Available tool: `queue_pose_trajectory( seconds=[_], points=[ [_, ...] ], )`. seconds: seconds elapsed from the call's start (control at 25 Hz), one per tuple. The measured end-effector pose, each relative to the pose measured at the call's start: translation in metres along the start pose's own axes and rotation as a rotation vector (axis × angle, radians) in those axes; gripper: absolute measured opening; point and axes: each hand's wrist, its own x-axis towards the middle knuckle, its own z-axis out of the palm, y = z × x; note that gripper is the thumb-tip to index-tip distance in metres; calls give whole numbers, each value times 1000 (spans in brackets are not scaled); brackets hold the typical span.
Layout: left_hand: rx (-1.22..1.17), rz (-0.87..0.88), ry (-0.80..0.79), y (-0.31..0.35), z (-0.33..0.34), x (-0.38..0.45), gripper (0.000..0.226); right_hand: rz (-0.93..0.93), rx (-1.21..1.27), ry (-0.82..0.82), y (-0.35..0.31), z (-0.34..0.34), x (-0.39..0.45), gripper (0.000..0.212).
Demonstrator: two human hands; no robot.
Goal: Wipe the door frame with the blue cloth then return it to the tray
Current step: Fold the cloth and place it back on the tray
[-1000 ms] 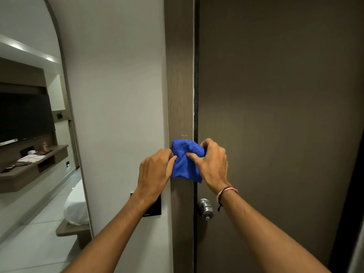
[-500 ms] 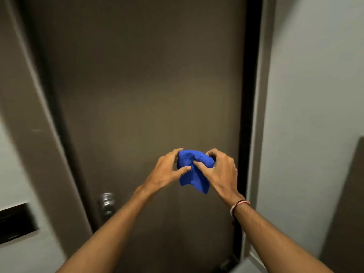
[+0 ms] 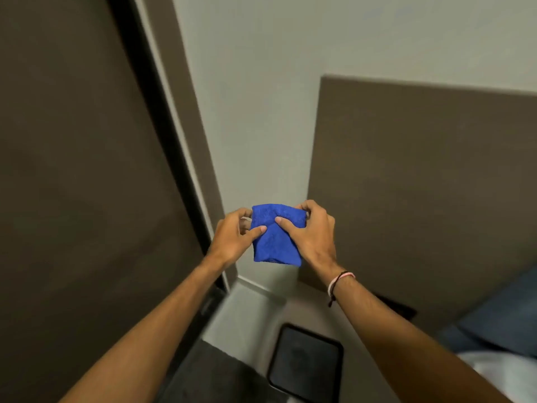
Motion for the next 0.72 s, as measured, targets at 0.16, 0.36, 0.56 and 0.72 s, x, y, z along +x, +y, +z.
queue_pose_trajectory(
  seconds=[0.16,0.36,0.56,0.72],
  points=[
    [24,-143,-139,-68,121,41,22,309,18,29,137,-12,8,40],
    [116,-395,-306,-207,236,31,38,801,55,-75,310,19,-49,32],
    [144,-529,-418,-318,302,-4,37,1106,129,-33,422,60,-104,30],
    [74,-688,-529,-375,335,-29,42,1264,155,-190,468,88,-129,26]
  ],
)
